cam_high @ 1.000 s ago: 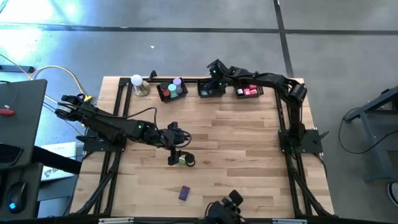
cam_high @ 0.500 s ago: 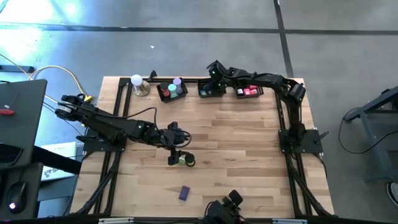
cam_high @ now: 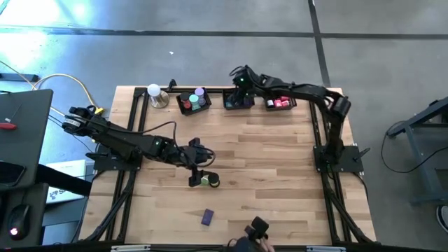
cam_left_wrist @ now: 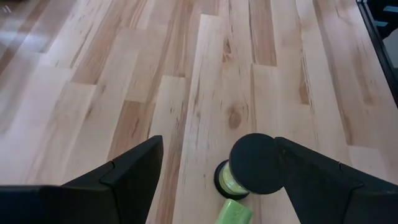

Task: Pick & Place Office items
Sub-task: Put the green hourglass into the left black bin

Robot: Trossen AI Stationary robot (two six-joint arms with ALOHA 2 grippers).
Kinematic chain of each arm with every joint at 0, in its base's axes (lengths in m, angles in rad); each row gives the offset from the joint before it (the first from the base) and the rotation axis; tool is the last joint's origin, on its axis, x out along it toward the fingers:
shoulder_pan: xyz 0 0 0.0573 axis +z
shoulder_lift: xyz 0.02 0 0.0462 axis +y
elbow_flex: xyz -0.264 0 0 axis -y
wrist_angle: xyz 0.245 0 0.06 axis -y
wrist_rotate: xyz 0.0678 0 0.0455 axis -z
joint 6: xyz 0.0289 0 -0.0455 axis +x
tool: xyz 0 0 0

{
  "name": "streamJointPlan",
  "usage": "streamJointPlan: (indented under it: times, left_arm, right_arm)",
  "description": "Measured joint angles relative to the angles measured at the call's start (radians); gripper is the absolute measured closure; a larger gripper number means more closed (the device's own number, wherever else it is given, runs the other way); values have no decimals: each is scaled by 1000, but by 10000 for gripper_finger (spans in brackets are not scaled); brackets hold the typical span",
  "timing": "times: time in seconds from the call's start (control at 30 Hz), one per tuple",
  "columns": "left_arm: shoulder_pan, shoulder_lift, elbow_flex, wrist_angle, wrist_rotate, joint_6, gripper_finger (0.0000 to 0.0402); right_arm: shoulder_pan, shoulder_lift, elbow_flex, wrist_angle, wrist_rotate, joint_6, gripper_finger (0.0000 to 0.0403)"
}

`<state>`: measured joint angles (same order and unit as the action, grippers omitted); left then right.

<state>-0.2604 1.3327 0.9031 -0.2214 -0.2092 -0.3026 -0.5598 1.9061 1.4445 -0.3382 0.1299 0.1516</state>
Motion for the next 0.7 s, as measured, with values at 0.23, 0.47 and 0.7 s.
streamJointPlan:
  times: [0.23, 0.47, 0.7]
  left_arm:
    - [-1, 0, 0, 0, -1, 78, 106]
    - [-4, -15, 0, 5, -1, 127, 106]
    - [-5, -24, 0, 44, 0, 131, 106]
  right_arm:
    - [112, -116, 1, -90, 28, -49, 207]
    - [252, -167, 1, -320, 321, -29, 207]
    - [362, -171, 0, -448, 507, 91, 207]
